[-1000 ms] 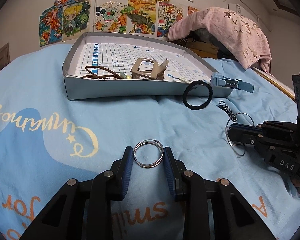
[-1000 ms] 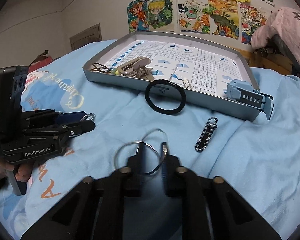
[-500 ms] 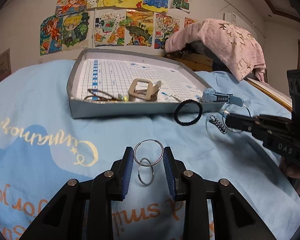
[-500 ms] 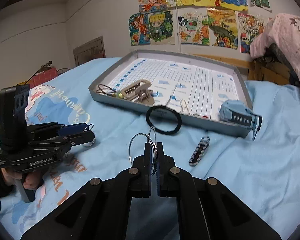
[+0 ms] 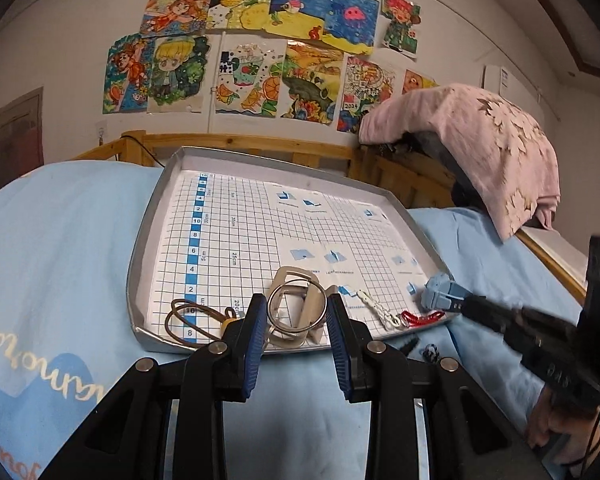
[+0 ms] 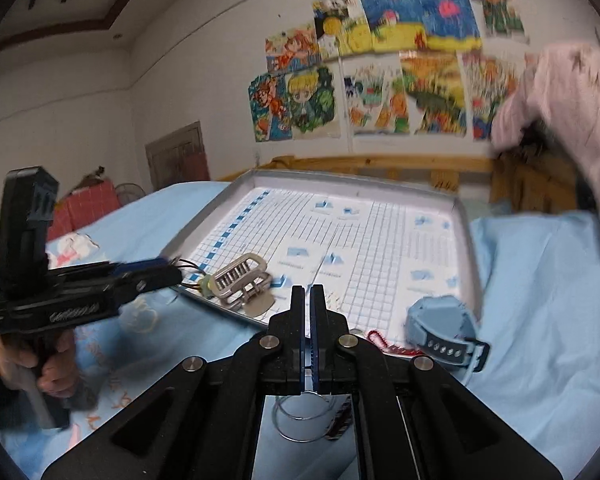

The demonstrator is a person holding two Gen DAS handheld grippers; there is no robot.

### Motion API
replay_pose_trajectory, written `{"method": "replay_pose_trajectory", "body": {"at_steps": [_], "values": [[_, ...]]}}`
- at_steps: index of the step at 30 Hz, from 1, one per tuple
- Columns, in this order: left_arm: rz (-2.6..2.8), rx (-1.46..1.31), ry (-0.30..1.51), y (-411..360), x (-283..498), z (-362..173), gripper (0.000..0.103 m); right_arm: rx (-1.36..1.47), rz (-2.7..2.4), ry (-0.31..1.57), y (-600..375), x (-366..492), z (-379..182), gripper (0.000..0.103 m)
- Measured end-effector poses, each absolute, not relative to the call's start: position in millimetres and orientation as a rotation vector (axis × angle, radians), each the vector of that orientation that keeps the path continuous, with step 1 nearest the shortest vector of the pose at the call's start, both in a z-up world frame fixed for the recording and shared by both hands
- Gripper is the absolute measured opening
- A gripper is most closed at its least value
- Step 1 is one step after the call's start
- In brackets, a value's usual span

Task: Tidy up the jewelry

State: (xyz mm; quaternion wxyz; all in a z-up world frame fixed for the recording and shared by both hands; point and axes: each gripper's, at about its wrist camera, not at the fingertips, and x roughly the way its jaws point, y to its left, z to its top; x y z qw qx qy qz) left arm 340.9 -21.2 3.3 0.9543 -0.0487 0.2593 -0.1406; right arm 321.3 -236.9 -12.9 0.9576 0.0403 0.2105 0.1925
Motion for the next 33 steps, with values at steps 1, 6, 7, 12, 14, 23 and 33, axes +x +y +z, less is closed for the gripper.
{"method": "replay_pose_trajectory", "body": {"at_steps": [1, 6, 7, 12, 14, 23, 33], "values": [[-0.287, -0.103, 0.53, -21.2, 340.0, 0.6, 0.029, 0.098, 0.394, 0.442, -238.5, 323.0, -15.8, 0.002], [-0.289, -0.103, 0.592, -22.4, 328.9, -23.9, 0.029, 0.148, 0.411, 0.538, -239.9, 325.0, -37.0, 0.003], [-0.294, -0.111, 0.612, -22.1, 326.7, -29.5, 0.029, 0.16, 0.418, 0.566, -239.8, 325.5, -41.8, 0.003], [-0.301, -0.106, 0.688, -26.3, 324.4, -46.5, 0.029, 0.146, 0.428, 0.652, -233.3, 322.9, -59.8, 0.045], [-0.305, -0.102, 0.694, -28.3, 322.4, -49.8, 0.029, 0.145, 0.431, 0.657, -232.6, 321.0, -61.8, 0.047], [-0.332, -0.137, 0.691, -22.4, 320.9, -59.2, 0.029, 0.119, 0.436, 0.761, -222.7, 330.8, -81.8, 0.052], [-0.347, -0.167, 0.682, -19.0, 321.5, -65.2, 0.029, 0.079, 0.449, 0.762, -206.9, 342.1, -86.0, 0.058]]}}
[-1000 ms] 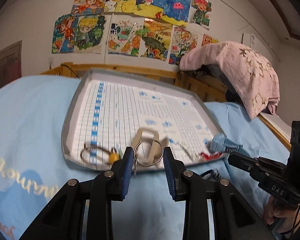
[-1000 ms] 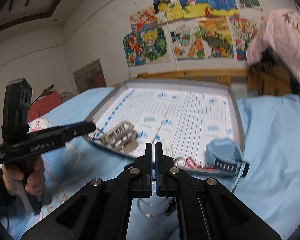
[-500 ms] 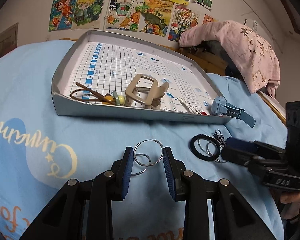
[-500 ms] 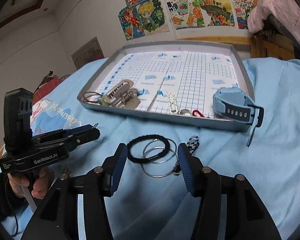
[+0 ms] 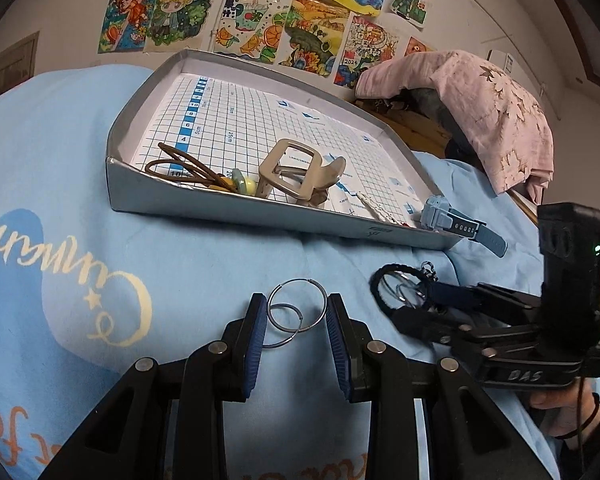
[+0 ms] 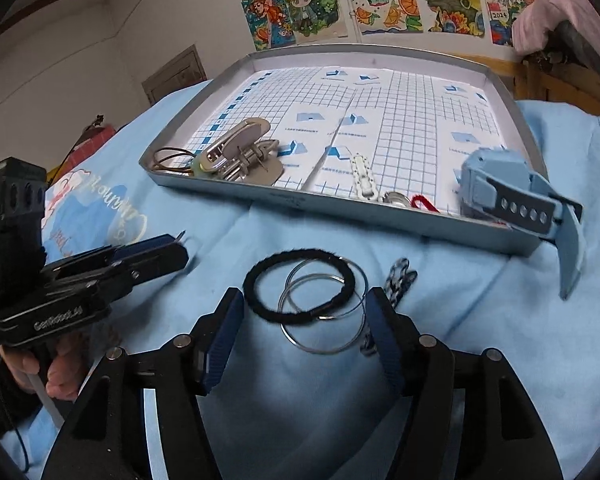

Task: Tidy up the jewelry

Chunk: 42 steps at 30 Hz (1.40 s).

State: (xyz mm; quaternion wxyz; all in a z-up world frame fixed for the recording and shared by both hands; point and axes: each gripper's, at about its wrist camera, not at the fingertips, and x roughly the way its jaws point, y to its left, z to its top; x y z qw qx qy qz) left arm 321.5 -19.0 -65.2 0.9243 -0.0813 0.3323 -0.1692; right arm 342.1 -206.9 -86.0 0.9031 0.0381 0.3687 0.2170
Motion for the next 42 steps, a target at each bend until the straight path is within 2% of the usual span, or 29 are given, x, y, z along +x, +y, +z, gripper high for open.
{"method": "replay_pose_trajectory", "body": {"at_steps": [11, 14, 31, 42], "values": [[-0.347, -0.184, 0.676, -16.6, 320.1, -69.7, 0.029, 0.082, 0.442, 0.725, -205.8, 342.8, -86.8, 0.057], [-0.346, -0.183, 0.677, -16.6, 320.1, -69.8, 0.029, 0.1, 0.447, 0.719, -208.1, 343.3, -87.1, 0.04], [-0.345, -0.186, 0.675, -15.9, 319.7, -70.1, 0.029, 0.095, 0.447, 0.689, -209.3, 339.8, -84.8, 0.04], [-0.347, -0.191, 0.675, -15.1, 319.5, -70.8, 0.029, 0.156, 0.461, 0.737, -212.9, 353.7, -90.3, 0.041]]}}
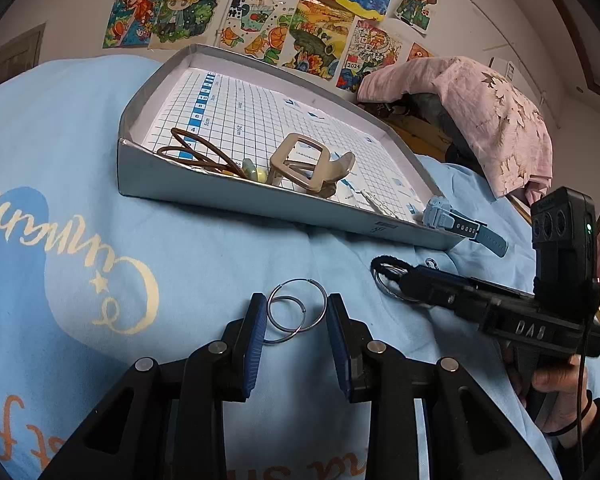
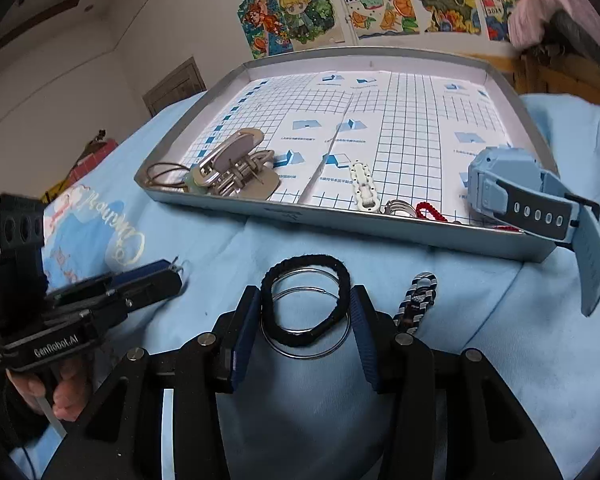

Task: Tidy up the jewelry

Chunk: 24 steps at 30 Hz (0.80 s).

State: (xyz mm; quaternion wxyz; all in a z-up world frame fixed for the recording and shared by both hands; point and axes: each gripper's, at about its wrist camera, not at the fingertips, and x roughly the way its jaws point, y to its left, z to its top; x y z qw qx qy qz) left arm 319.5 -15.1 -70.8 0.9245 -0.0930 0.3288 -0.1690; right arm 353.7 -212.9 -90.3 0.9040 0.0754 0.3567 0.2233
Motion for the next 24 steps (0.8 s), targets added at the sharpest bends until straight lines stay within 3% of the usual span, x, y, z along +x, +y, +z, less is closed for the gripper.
{"method": "replay_pose_trajectory", "body": {"at_steps": [24], "values": [[-0.36, -0.222, 0.669, -11.7, 320.0, -74.3, 0.029, 0.298, 0.517, 0.758, -229.1, 365.7, -94.0, 0.041]]}}
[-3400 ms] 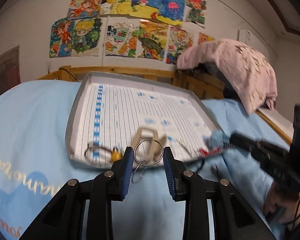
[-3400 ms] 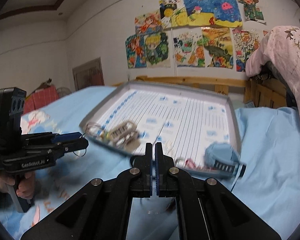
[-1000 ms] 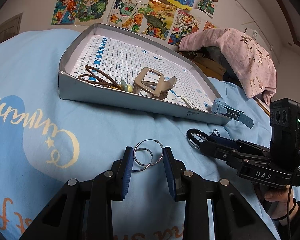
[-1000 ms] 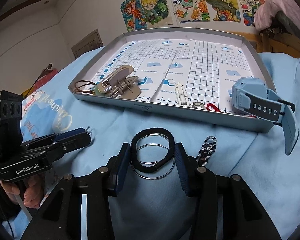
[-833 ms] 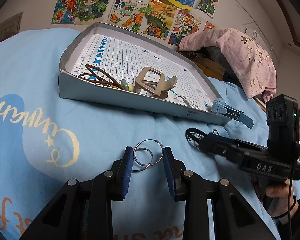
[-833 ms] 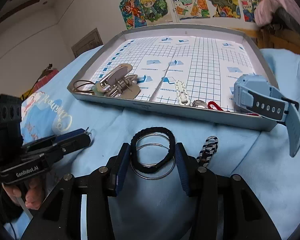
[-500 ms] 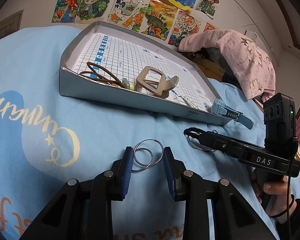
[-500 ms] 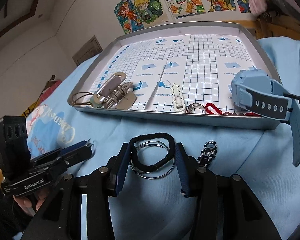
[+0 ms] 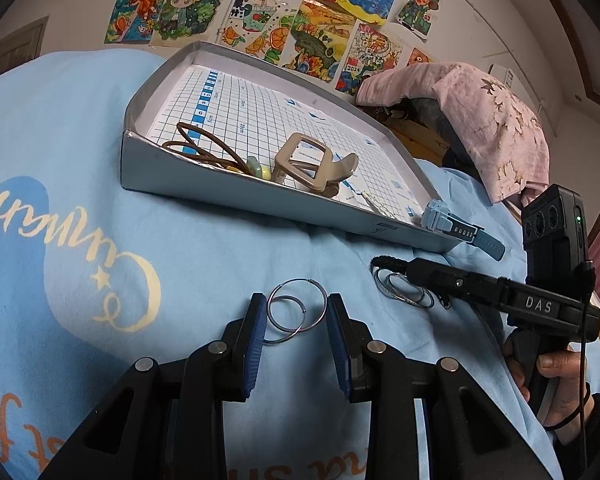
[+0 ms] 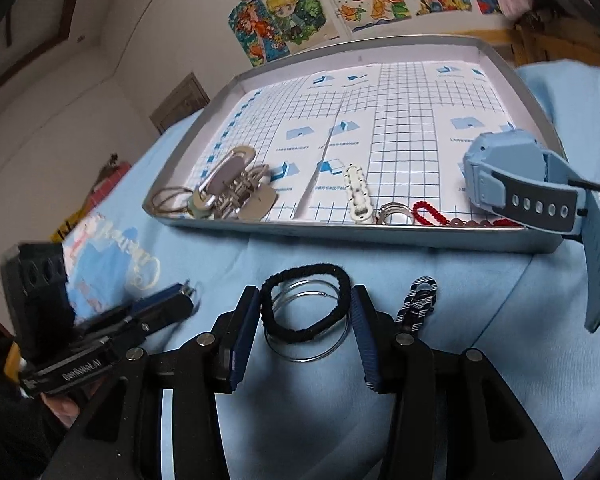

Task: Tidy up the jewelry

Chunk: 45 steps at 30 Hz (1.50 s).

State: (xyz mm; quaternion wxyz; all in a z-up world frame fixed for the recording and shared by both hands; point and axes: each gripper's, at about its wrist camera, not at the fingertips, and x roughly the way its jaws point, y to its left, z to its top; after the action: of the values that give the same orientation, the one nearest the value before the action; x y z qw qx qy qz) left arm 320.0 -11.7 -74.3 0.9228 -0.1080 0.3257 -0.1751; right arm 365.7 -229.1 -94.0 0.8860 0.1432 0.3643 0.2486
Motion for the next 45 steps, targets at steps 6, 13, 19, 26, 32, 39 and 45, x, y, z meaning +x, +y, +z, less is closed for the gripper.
{"method": "replay_pose_trajectory", "body": {"at_steps": [6, 13, 19, 26, 32, 39, 45], "values": [[-0.359, -0.222, 0.668, -12.3, 320.3, -74.5, 0.029, 0.337, 0.521, 0.749, -231.5, 366.0, -96.6, 0.041], [-0.358, -0.221, 0.668, -11.6, 319.7, -74.7, 0.029, 0.303, 0.51, 0.736, -226.0, 363.0, -94.6, 0.013], [-0.358, -0.211, 0.654, -12.5, 317.7, -69.0, 0.029, 0.271, 0.516, 0.697, -222.4, 357.6, -87.1, 0.009], [-0.338, -0.174, 0.613, -18.8, 310.6, -47.5, 0.029, 0.284, 0.536, 0.652, -234.1, 349.4, -72.9, 0.009], [-0.296, -0.164, 0.548, -20.6, 315.3, -17.3, 0.029, 0.272, 0.549, 0.587, -237.3, 342.7, -57.3, 0.009], [-0.183, -0.145, 0.514, -18.5, 356.8, -0.3, 0.029, 0.264, 0.535, 0.472, -234.9, 357.3, -41.8, 0.009], [-0.116, -0.124, 0.573, -17.1, 389.7, -19.0, 0.029, 0.279, 0.491, 0.474, -235.4, 382.8, -59.4, 0.009]]}}
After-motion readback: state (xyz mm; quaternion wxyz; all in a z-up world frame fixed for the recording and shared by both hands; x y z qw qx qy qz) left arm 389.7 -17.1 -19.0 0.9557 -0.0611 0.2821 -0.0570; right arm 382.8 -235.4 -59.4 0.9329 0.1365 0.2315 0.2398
